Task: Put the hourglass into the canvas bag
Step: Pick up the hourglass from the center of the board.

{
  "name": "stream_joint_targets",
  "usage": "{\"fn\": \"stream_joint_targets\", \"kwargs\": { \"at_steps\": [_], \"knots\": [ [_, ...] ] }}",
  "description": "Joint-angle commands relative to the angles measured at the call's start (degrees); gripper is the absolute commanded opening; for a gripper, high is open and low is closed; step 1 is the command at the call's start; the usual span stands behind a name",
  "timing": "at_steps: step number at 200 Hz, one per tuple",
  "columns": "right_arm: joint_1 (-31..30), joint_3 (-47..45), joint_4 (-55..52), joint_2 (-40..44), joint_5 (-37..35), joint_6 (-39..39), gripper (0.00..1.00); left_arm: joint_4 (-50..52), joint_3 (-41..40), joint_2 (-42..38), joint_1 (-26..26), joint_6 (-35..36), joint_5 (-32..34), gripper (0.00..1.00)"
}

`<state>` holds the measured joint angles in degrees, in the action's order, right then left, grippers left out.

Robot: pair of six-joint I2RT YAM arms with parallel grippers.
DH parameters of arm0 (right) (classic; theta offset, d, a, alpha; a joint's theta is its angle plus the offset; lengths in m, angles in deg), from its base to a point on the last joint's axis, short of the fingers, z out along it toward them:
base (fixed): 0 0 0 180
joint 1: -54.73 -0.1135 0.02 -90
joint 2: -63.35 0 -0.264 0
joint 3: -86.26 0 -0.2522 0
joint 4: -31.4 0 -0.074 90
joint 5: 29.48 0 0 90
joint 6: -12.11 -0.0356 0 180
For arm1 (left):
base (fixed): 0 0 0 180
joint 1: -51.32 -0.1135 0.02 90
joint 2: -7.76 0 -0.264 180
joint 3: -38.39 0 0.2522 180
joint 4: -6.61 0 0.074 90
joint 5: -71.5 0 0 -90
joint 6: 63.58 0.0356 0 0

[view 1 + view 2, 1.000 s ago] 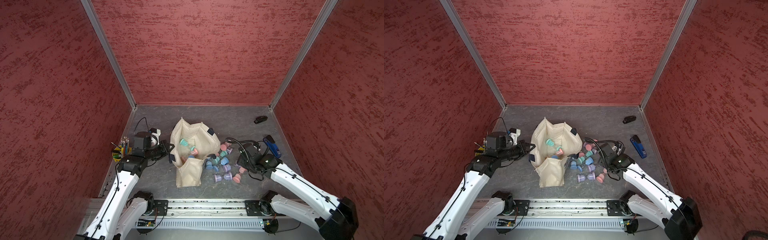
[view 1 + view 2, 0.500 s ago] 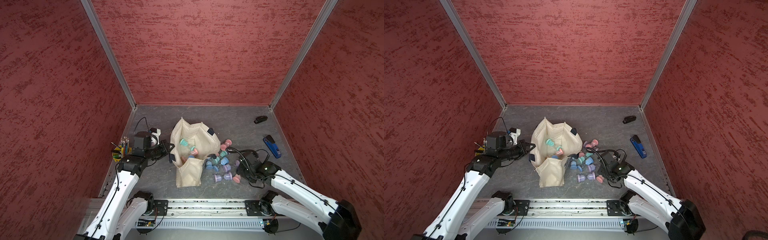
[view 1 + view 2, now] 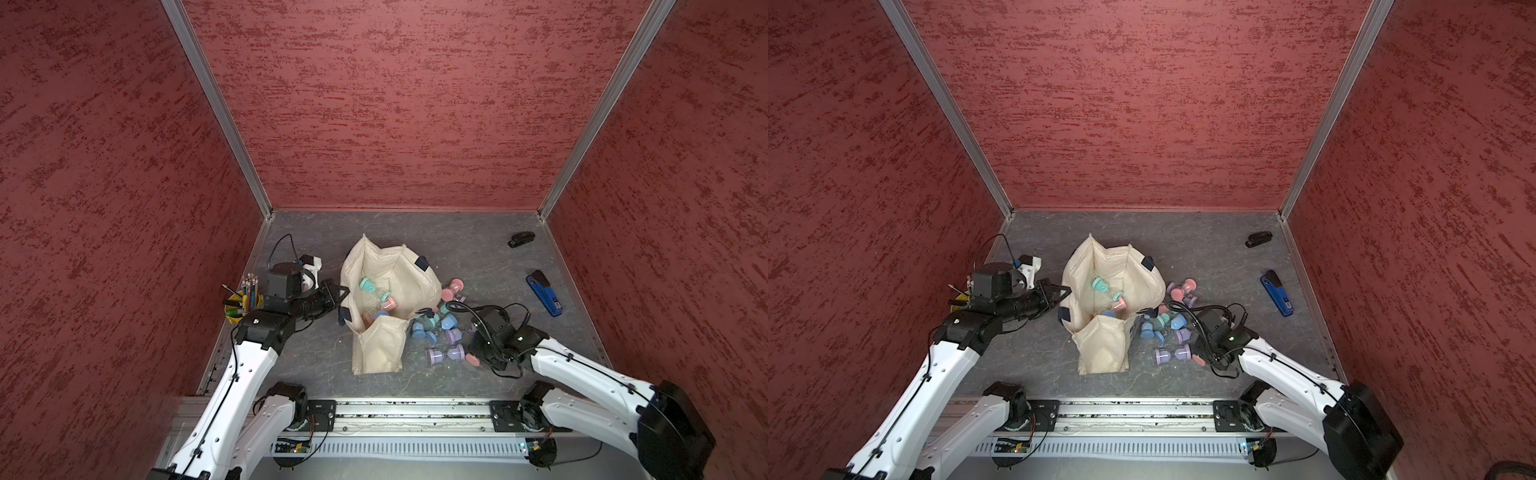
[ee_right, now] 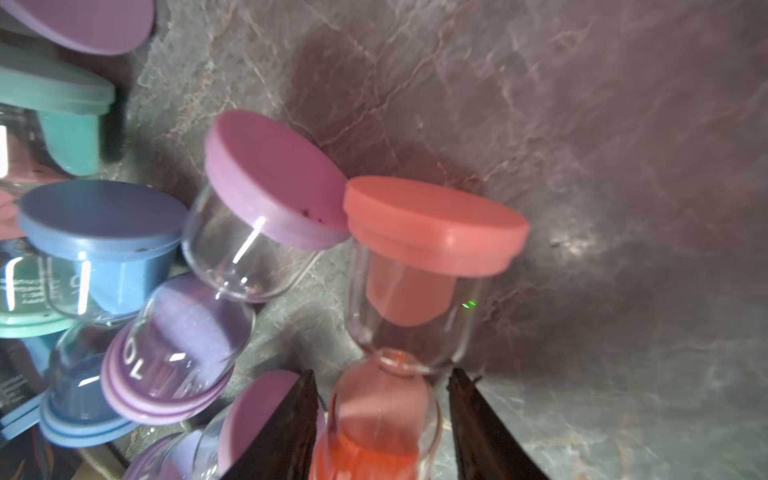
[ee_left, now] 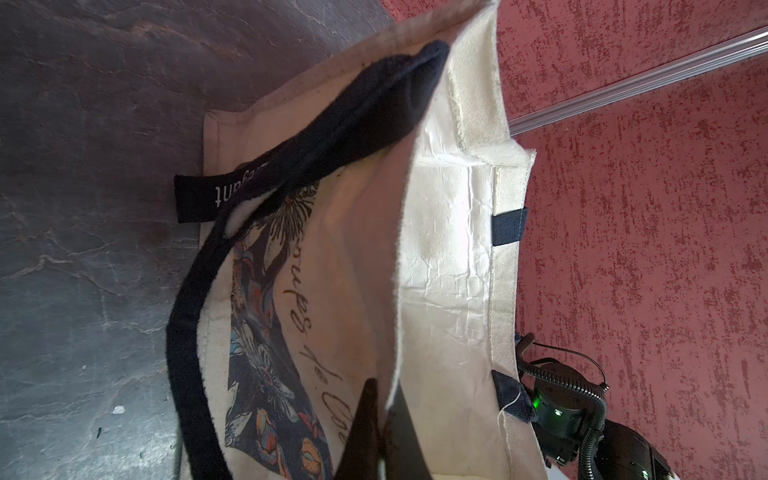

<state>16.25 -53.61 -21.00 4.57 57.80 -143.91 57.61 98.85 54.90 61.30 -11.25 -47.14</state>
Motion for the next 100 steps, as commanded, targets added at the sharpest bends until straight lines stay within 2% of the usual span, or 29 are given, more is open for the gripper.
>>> {"fn": "stream_joint_targets", "kwargs": {
  "at_steps": [1, 19, 34, 100],
  "knots": [
    [-0.35, -0.52, 1.72, -0.83, -0.16, -1.77, 0.51, -1.37, -0.46, -0.63, 0.0, 0.8, -0.32, 0.0],
    [-0.31, -0.5, 1.46, -1.67, -0.65, -2.0, 0.5, -1.37, -0.62, -0.57, 0.06, 0.84, -0.25, 0.0],
    [-0.36, -0.82, 1.95, -1.86, -0.87, -2.13, 0.45, -1.51, -0.82, -0.63, 0.04, 0.75, -0.24, 0.0],
    [-0.29, 0.18, -0.3, -1.3, -3.78, -2.36, 0.17, -1.72, -1.07, -0.75, 0.01, 0.71, -0.02, 0.0]
  ]
}}
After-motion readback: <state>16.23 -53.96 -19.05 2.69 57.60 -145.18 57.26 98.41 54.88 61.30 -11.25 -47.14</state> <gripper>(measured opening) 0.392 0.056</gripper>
